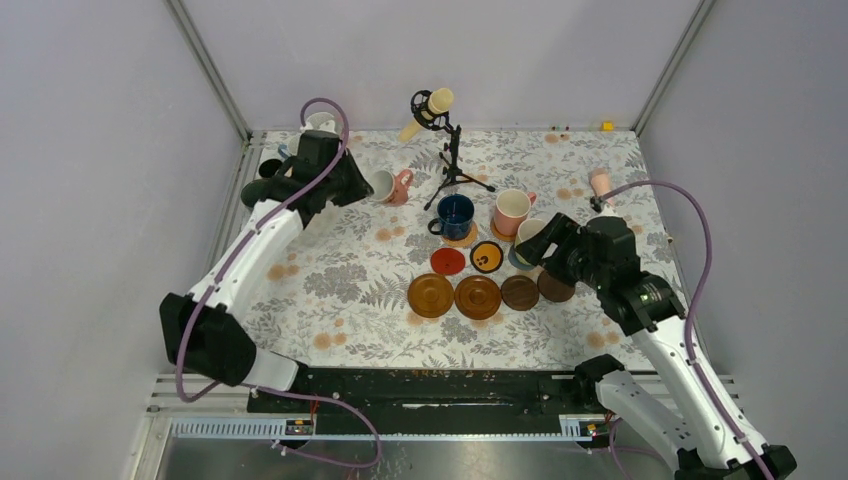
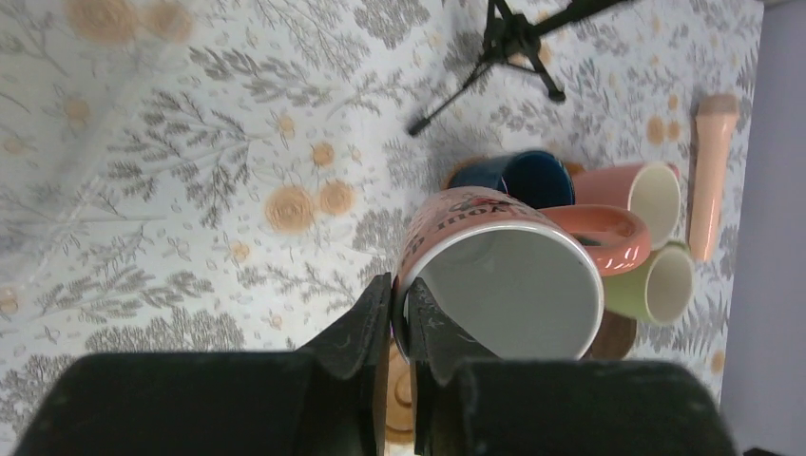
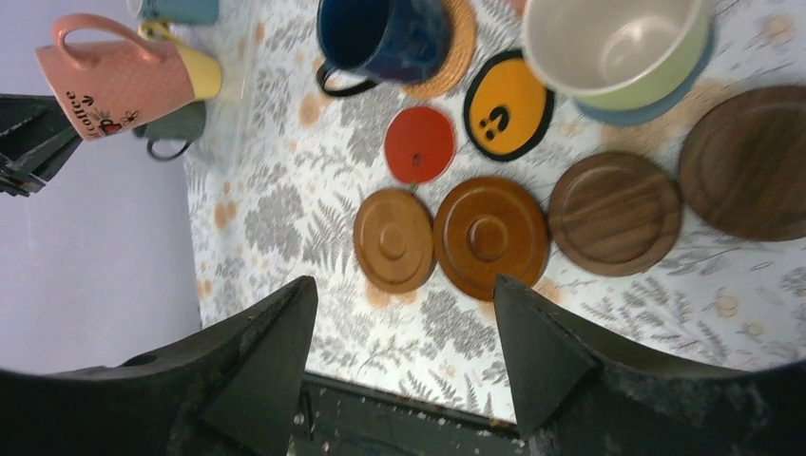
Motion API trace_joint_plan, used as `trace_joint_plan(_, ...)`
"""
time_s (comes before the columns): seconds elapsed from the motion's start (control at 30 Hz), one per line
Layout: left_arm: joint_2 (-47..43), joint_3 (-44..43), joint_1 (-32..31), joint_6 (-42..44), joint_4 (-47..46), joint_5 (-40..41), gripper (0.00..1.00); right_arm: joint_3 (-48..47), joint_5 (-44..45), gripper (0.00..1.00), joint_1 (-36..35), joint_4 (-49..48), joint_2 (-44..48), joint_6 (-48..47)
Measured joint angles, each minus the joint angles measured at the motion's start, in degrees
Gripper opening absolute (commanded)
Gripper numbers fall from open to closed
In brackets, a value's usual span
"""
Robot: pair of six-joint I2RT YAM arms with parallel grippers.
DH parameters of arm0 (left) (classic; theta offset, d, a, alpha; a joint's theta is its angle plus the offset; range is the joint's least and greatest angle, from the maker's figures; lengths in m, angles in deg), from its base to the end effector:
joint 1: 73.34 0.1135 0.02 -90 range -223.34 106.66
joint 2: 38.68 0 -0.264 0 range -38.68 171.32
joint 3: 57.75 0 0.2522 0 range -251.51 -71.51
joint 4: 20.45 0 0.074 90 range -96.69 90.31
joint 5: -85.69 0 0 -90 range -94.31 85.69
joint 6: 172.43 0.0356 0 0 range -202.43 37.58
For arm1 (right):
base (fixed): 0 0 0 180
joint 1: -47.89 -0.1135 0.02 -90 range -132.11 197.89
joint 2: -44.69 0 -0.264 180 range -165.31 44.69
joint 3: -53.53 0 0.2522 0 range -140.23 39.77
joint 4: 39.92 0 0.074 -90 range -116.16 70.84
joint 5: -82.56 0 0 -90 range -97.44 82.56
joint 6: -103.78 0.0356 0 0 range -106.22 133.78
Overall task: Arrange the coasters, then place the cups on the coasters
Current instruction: Pick up the cup at the corner of the board, then place the cup on the coaster.
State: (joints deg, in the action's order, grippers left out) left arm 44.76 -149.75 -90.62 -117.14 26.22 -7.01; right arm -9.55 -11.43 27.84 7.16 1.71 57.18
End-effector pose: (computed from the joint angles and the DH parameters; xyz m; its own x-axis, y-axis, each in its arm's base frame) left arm 0.3102 -0.0983 0.3457 -0.6736 -0.3861 -0.6303 -0.0626 0.8794 -0.4719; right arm 0.1507 0.0576 0.3305 -0.5847 0.5163 -0.6258 0.0020 0.7723 0.6352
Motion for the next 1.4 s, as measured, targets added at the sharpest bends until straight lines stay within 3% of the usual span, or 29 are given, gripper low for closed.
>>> trace_joint_plan(0.37, -15.50, 10.45, -11.76, -1.46, 1.84, 1.75, 0.00, -2.51, 10.08, 0.68, -19.65, -2.78, -9.79, 7.39)
trace_joint_plan(0.63, -17.35, 16.17, -17.03, -4.24, 2.21, 1.81, 0.00, -12.46, 17.99, 0.67, -30.91, -7.28, -21.97, 10.49)
trace_joint_plan(1.1, -20.79, 18.91, -18.91, -5.77, 1.99, 1.84, 0.00, -23.61, 23.08, 0.65, -38.69, -9.46, -37.38, 11.13)
trace_joint_plan(1.27, -20.83, 20.26, -18.97, -5.86, 1.40, 2.29, 0.00, -24.90, 24.30, 0.52, -38.95, -8.15, -40.24, 11.13)
trace_joint_plan(1.4, -20.83, 20.74, -19.10, -5.88, 1.27, 2.47, 0.00, -24.90, 25.05, 0.30, -38.95, -7.41, -40.65, 11.04)
